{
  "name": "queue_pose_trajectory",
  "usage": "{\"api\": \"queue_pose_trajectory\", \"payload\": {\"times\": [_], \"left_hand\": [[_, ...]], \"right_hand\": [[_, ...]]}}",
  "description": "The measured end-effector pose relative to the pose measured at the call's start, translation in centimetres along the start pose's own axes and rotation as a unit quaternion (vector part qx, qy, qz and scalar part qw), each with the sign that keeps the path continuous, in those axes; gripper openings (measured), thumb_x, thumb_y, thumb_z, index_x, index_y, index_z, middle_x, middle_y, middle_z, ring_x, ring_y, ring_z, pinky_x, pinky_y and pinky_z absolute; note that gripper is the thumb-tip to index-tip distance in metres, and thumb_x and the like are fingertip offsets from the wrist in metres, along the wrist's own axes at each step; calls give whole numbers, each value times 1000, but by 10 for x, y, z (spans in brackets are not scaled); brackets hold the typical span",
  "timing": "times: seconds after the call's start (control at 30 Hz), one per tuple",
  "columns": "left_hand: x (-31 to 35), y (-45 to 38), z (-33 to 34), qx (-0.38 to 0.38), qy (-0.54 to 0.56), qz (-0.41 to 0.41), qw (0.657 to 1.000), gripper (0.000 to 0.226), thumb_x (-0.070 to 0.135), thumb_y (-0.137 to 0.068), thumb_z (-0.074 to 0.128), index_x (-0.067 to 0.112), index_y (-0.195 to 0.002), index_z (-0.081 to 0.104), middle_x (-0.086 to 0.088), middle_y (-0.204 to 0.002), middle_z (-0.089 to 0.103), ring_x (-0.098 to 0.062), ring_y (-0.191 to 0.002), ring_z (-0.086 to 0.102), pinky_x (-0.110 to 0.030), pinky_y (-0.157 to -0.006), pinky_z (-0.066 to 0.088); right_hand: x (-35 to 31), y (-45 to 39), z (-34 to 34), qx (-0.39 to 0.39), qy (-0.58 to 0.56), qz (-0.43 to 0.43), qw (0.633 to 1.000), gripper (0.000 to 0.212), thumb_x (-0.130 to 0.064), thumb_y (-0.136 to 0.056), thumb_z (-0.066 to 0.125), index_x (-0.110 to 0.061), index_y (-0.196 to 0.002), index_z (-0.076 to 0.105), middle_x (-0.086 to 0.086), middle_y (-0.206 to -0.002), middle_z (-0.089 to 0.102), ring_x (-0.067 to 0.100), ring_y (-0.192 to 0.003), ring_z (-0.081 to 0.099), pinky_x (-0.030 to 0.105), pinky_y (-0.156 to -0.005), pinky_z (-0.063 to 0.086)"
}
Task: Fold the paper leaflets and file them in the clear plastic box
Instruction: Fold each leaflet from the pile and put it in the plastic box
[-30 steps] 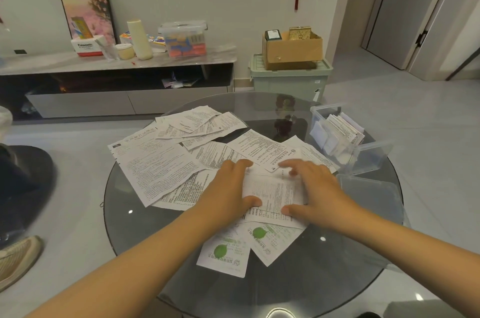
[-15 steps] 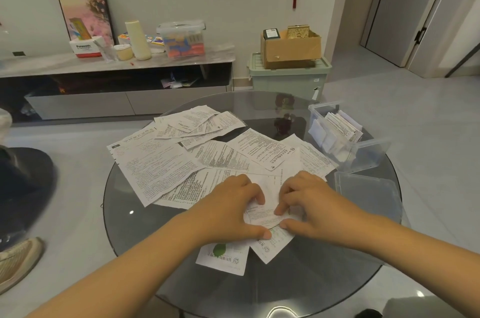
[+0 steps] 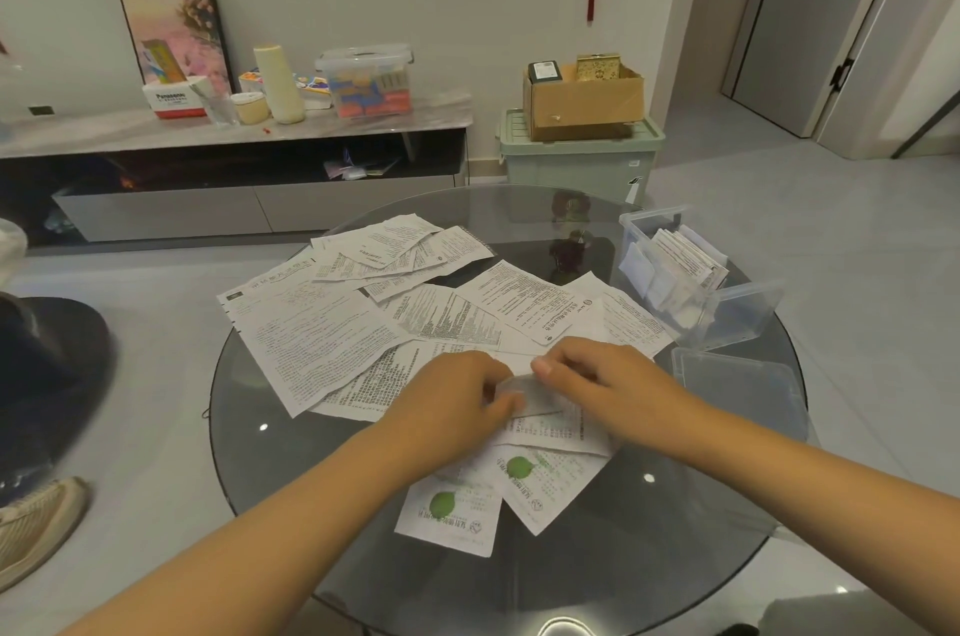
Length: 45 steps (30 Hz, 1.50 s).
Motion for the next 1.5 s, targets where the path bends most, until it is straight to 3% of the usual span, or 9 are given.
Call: {"api": "queue_pose_trajectory", "payload": {"times": [0.13,0.37,0.63,0.73,0.87,1.1,1.2,1.27,1.5], "left_hand": [[-3,-4,2,18,44,-29,998,16,32,-82,69,22,-93,62,7,-82,61,-5,-70,53,-19,-61,40],[-22,-12,4,10,133,-98,986,37,18,-73,80,23,-102,57,9,-87,52,-2,-73,49,-13,-66,39],[-27,-14,2,-13,141,-113,983,34,15,-71,81,24,-93,57,8,-85,54,-2,-69,49,-14,-65,42],[-25,-13,3,-41,158,-134,977,28,13,-74,79,23,-89,58,8,-80,54,-3,-65,50,-17,-63,45],[-22,-13,-3,-21,177,-147,973,5,22,-85,69,21,-84,65,8,-73,61,-3,-64,53,-16,-60,41],[-22,-20,-5,-50,424,-255,868,10,12,-89,63,5,-94,67,-4,-66,65,-13,-58,54,-23,-57,48],[-9,-24,-2,-95,554,-281,778,13,6,-90,59,0,-101,61,-4,-66,57,-9,-55,48,-17,-45,40],[-1,-27,-2,-98,602,-276,743,14,3,-90,57,-1,-103,60,-4,-68,54,-6,-53,46,-13,-43,35],[11,-43,-1,-16,519,-178,836,21,23,-91,61,10,-107,65,-1,-87,65,-8,-73,60,-20,-64,49]], "right_hand": [[5,-10,14,12,67,34,997,30,-47,-79,67,-35,-102,52,-5,-96,58,11,-88,52,26,-74,45],[8,-14,18,47,141,41,988,43,-53,-80,63,-41,-117,47,-16,-86,44,9,-94,34,27,-80,25],[10,-12,13,36,51,42,997,40,-22,-84,68,-36,-115,46,-8,-109,37,11,-106,36,26,-92,35],[4,-7,10,74,106,-13,991,34,-19,-87,64,-36,-113,51,-12,-114,36,7,-105,30,22,-90,28],[-1,2,15,60,175,-108,977,28,-43,-87,56,-31,-111,64,-14,-118,47,10,-111,33,25,-90,22],[-3,5,-1,143,251,-174,942,34,-37,-65,79,-27,-96,69,-12,-98,66,14,-92,51,27,-77,36],[-10,6,-22,224,273,-222,909,15,-32,-79,63,-25,-89,72,-12,-89,69,14,-82,53,25,-73,33],[-12,7,-34,259,283,-238,892,23,-33,-84,53,-24,-86,74,-12,-84,70,15,-76,54,25,-70,32],[0,5,-62,265,270,-190,906,20,-28,-82,58,-18,-79,75,-6,-68,68,19,-62,59,24,-62,40]]}}
Point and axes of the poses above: each hand's wrist, its own y-axis away from the middle knuckle, its own z-axis out of the palm, x = y × z, the point moved 4 cm from there along -y, towards the middle knuckle
